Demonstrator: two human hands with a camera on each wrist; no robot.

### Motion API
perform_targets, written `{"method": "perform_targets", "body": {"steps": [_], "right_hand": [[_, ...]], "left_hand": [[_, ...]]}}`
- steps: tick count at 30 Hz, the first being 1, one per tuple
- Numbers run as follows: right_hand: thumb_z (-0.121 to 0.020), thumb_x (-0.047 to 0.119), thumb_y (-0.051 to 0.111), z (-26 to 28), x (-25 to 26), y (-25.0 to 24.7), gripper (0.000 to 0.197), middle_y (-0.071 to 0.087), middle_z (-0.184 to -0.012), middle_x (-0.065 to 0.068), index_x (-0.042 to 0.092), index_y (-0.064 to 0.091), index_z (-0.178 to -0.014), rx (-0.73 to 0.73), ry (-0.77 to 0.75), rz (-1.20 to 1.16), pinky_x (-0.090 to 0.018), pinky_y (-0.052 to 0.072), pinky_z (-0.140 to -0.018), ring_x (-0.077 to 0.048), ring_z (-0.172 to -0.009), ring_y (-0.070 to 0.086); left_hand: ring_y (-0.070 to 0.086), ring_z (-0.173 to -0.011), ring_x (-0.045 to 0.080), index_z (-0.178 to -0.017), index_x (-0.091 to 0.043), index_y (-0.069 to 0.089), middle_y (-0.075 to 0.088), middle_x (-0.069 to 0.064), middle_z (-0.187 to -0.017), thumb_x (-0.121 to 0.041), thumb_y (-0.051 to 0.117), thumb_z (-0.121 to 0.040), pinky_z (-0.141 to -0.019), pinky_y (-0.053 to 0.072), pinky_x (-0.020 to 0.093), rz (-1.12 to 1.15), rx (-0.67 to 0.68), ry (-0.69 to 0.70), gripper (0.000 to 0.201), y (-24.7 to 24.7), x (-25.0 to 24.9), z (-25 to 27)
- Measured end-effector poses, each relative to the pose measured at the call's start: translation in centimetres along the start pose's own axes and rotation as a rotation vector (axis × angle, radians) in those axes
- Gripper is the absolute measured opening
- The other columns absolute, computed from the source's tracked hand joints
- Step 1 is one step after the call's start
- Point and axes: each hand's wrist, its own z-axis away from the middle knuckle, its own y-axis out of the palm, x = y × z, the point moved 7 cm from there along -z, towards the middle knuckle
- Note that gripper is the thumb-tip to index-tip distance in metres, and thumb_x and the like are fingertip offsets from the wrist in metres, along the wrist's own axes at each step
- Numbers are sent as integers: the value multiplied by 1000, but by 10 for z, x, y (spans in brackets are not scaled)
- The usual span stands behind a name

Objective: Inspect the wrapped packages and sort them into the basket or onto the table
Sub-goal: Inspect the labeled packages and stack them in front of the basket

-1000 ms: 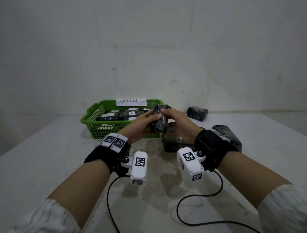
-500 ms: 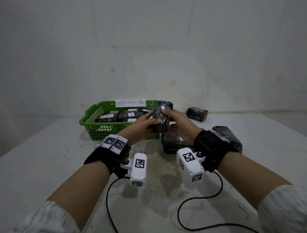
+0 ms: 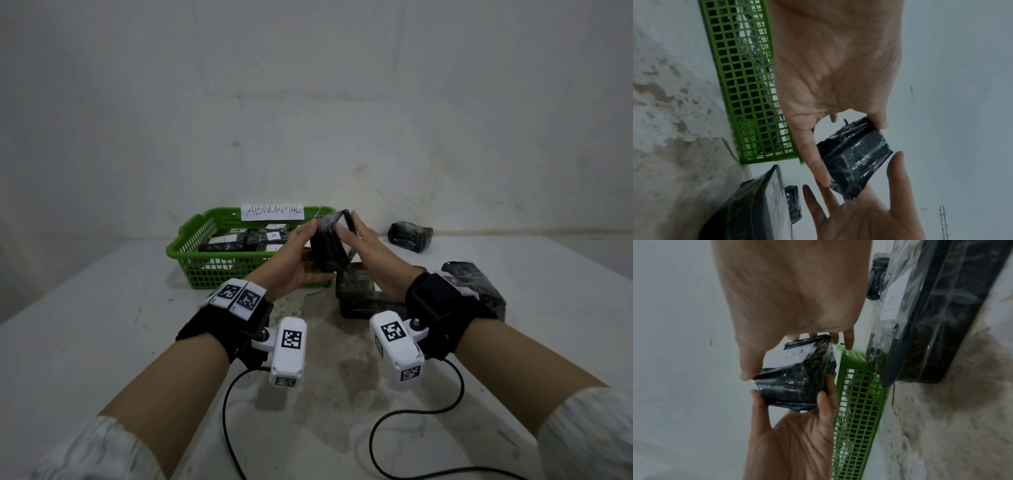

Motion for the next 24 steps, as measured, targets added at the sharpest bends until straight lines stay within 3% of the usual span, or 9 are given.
{"method": "perform_targets", "body": {"steps": [2, 4, 7, 9, 13, 15, 18, 21, 24], "right_hand": [[-75, 65, 68, 7, 8, 2, 89, 32, -154, 9, 37, 26, -148, -3, -28, -41, -46, 32, -114, -11, -139, 35], [-86, 48, 65, 12, 16, 2, 72, 44, -147, 8, 31, 32, -148, -3, -46, -40, -38, 40, -109, -9, -131, 45], [-93, 29, 59, 16, 20, 3, 46, 63, -126, 9, 30, 47, -137, 47, -70, -38, -20, 51, -82, -3, -108, 62], [-93, 26, 59, 20, 23, 4, 36, 66, -117, 12, 34, 52, -128, 54, -67, -27, -17, 51, -75, -1, -101, 65], [-95, 32, 55, 24, 19, 2, 26, 63, -108, 14, 52, 45, -109, 41, -20, -18, -30, 48, -90, -8, -99, 61], [-95, 31, 54, 25, 19, 2, 29, 61, -102, 18, 55, 40, -104, 45, -6, -43, -23, 52, -80, -3, -94, 62], [-97, 28, 52, 25, 22, 2, 17, 62, -97, 19, 45, 49, -97, 37, -9, -64, -13, 52, -62, 0, -84, 65], [-96, 31, 53, 23, 22, 0, 22, 63, -107, 9, 48, 46, -108, -19, -17, -84, -22, 54, -76, -8, -94, 64], [-92, 27, 61, 20, 21, 2, 42, 61, -116, -1, 40, 41, -127, -48, -11, -97, -36, 53, -86, -13, -97, 64]], "left_hand": [[61, -112, 36, -138, -23, 36, 54, 20, -129, -49, 39, -96, -84, 56, 46, -13, 37, -10, 50, 3, -1, 1], [62, -110, 35, -138, -28, 36, 55, 17, -127, -51, 37, -95, -86, 55, 46, -38, 70, -6, 48, 6, -4, 2], [64, -108, 33, -138, -31, 35, 54, 13, -127, -52, 36, -94, -81, 57, 44, -53, 83, 5, 48, 8, -6, 6], [65, -103, 33, -134, -37, 34, 55, 11, -124, -52, 35, -94, -74, 59, 40, -65, 80, 21, 43, 8, -8, 8], [68, -96, 34, -133, -38, 39, 58, 14, -124, -58, 26, -94, -74, 59, 39, -83, 49, 25, 46, 0, -6, 8], [68, -98, 33, -136, -34, 42, 60, 13, -124, -61, 23, -93, -78, 58, 38, -81, 74, -3, 53, 1, -3, 6], [69, -94, 30, -134, -36, 44, 58, 9, -125, -49, 33, -97, -73, 59, 36, -85, 116, 19, 41, 8, -6, 8], [70, -86, 29, -130, -34, 46, 57, 9, -126, -39, 40, -98, -65, 60, 34, -67, 109, 60, 34, 9, -12, 9], [69, -89, 33, -129, -28, 46, 56, 11, -126, -40, 45, -96, -64, 60, 37, -69, 91, 58, 36, 8, -14, 10]]}}
